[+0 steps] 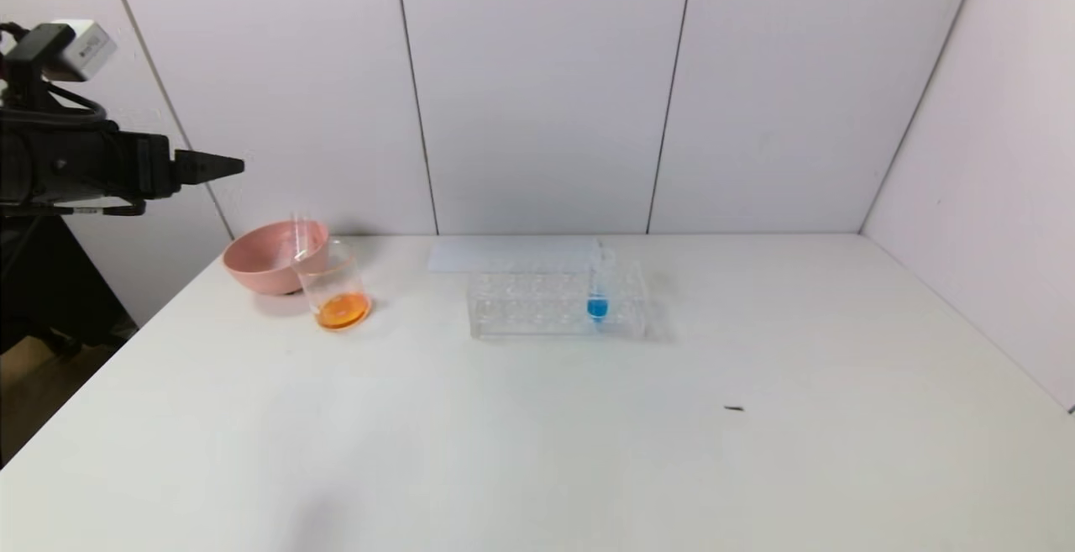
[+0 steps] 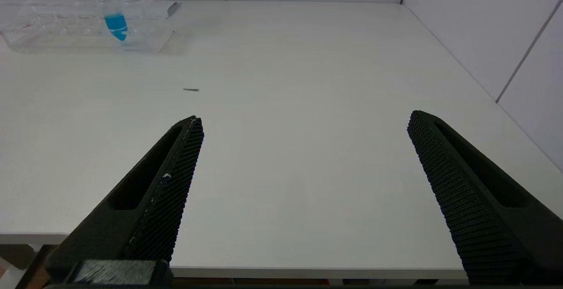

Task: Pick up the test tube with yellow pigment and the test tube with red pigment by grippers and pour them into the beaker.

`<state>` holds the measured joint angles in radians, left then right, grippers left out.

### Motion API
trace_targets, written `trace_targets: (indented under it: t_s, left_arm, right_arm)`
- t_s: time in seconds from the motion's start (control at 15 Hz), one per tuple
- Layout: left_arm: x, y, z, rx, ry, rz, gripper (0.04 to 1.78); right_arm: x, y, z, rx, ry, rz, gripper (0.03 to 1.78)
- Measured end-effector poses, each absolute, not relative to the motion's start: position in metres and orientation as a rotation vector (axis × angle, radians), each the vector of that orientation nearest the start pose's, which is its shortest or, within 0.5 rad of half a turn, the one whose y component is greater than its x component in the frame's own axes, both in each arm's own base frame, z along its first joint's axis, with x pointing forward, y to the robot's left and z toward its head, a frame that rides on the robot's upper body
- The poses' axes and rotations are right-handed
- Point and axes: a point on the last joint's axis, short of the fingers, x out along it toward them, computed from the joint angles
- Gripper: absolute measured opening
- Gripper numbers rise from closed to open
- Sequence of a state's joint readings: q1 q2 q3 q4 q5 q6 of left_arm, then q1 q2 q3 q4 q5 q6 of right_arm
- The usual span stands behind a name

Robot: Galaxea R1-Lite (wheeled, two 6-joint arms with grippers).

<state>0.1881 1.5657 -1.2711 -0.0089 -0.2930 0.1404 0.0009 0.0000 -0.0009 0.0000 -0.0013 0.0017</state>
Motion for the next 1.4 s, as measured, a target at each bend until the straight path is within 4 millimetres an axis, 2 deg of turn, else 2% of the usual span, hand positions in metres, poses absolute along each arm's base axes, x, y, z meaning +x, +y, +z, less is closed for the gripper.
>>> trace_targets:
  t_s: [0.33, 0.73, 1.13, 1.4]
  left_arm:
    - [0.211, 0.033, 0.315, 0.103, 0.174, -0.116, 1.76]
    - [0.115, 0.015, 0.334, 0.171, 0.077, -0.117, 1.76]
    - [0.021, -0.005, 0.331, 0.194, 0.028, -0.207, 1.76]
    - [-0.031, -0.007, 0.328, 0.212, -0.080, -0.239, 1.76]
  right_arm:
    - [-0.023, 0.000, 0.076, 0.002, -0.001, 0.000, 1.70]
    - [-0.023, 0.000, 0.076, 0.002, -0.001, 0.000, 1.70]
    - [-0.023, 0.000, 0.076, 0.001, -0.001, 0.000, 1.70]
    - [-0.023, 0.000, 0.076, 0.001, -0.001, 0.000, 1.70]
